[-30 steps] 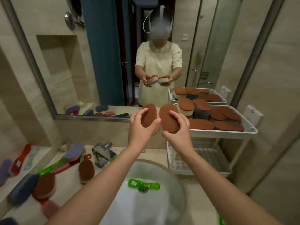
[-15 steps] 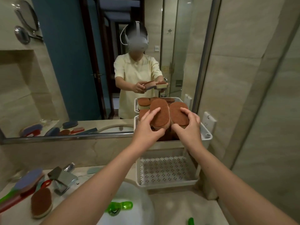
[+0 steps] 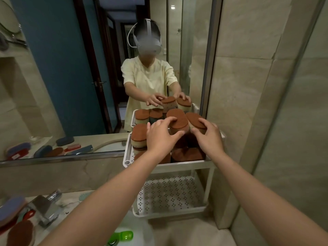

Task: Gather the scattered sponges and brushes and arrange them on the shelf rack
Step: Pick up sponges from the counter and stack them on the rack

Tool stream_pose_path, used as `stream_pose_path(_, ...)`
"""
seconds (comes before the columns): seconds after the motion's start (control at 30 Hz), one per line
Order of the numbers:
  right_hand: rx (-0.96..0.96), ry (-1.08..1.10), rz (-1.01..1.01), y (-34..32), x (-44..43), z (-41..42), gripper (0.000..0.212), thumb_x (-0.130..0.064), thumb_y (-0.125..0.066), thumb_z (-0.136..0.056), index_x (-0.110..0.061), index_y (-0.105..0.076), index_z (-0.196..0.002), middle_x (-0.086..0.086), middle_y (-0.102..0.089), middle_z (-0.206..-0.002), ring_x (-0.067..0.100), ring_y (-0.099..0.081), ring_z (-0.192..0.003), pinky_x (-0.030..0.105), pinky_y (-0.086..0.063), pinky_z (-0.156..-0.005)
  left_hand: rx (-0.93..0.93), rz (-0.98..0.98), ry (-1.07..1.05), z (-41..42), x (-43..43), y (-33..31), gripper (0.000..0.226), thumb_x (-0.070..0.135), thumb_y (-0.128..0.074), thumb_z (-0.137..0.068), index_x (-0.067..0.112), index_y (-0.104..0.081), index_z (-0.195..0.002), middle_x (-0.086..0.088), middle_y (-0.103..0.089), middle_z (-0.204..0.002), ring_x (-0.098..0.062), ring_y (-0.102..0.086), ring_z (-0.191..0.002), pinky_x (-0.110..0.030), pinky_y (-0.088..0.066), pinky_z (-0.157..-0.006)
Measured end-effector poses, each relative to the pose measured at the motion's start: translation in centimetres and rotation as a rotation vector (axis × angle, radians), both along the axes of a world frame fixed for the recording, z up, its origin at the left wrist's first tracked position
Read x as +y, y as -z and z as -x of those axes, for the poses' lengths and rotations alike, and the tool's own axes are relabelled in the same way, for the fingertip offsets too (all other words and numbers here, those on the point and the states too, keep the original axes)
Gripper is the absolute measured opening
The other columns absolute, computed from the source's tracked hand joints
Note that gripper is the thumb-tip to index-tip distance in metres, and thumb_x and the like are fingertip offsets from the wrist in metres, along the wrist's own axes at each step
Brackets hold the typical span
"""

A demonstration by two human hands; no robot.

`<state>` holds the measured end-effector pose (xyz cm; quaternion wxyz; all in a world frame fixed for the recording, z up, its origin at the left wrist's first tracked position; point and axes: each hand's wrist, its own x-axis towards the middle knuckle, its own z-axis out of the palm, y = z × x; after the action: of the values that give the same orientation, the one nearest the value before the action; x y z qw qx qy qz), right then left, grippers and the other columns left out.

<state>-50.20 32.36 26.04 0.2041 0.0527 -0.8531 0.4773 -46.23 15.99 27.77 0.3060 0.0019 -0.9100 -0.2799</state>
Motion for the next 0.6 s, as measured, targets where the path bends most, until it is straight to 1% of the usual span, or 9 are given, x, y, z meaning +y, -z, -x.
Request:
stream_pose_path(0.13,-0.021,0.049,-0.069,0.9,-0.3,1.2,0.053,-0.032,-0.063,-0.090,-0.022,-0.049,-0.140,0.004,-0.046,-0.143,0.021,-0.046,-0.128,0.031,-0.037,-0.102,-0.023,0.106,-0.068,0.8,0.3,1.0,0.053,0.066,-0.059,-0.077,0.041,-0.055,-0.124,0.009,-0.062,-0.116,-0.016,-0.046,-0.123,-0.049,-0.011,-0.118)
stream_pose_path(0.27,-0.041,0.065,-0.108,1.6,-0.4,1.9,0.052,-0.031,-0.061,-0.091,-0.021,-0.048,-0.141,0.002,-0.045,-0.143,0.019,-0.045,-0.128,0.030,-0.037,-0.102,-0.029,0.188,-0.104,1.0,0.5,2.1,0.051,0.063,-0.059,-0.078,0.040,-0.055,-0.122,0.007,-0.058,-0.119,-0.017,-0.040,-0.128,-0.048,-0.003,-0.119)
stream_pose_path(0.4,-0.047,0.049,-0.146,2.1,-0.6,2.1,0.050,-0.034,-0.059,-0.092,-0.025,-0.048,-0.140,-0.001,-0.043,-0.144,0.019,-0.045,-0.127,0.034,-0.041,-0.099,-0.001,0.235,-0.096,1.0,0.5,3.0,0.049,0.058,-0.062,-0.078,0.037,-0.054,-0.123,0.005,-0.054,-0.120,-0.018,-0.037,-0.129,-0.049,-0.003,-0.119)
stream_pose_path(0.6,-0.047,0.095,-0.228,2.4,-0.8,1.8,0.048,-0.034,-0.055,-0.094,-0.024,-0.047,-0.140,0.001,-0.032,-0.151,0.021,-0.039,-0.134,0.037,-0.040,-0.102,-0.005,0.243,-0.096,1.3,0.4,3.5,0.045,0.055,-0.060,-0.082,0.031,-0.056,-0.120,0.005,-0.049,-0.128,-0.016,-0.034,-0.133,-0.050,-0.005,-0.119)
